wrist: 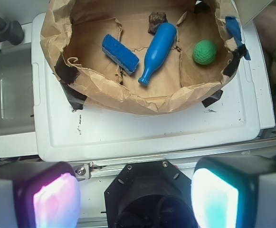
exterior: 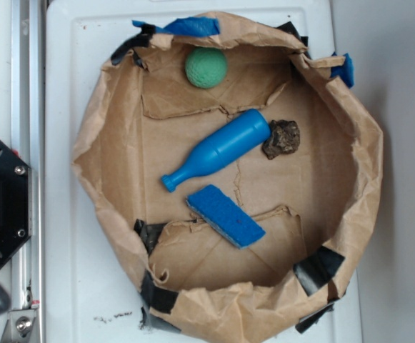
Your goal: Grab the green ball.
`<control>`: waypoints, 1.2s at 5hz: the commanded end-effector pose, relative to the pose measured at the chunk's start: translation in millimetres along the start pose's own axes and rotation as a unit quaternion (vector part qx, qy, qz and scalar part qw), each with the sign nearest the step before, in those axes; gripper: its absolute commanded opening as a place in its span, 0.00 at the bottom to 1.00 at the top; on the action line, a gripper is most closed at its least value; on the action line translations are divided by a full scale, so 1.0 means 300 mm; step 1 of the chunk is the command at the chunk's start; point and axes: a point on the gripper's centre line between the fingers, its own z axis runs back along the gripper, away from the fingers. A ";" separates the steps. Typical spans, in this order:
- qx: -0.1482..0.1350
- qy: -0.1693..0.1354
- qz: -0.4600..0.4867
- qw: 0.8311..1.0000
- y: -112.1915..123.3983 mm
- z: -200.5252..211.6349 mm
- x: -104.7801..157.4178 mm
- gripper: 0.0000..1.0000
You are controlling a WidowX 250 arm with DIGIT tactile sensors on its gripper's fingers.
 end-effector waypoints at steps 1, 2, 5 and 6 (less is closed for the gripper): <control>0.000 0.000 0.000 1.000 0.000 0.000 0.000 1.00; -0.015 0.012 0.020 1.000 0.009 -0.024 0.118 1.00; -0.030 0.009 0.055 0.998 0.021 -0.178 0.395 1.00; -0.039 -0.007 0.096 0.995 0.025 -0.193 0.427 1.00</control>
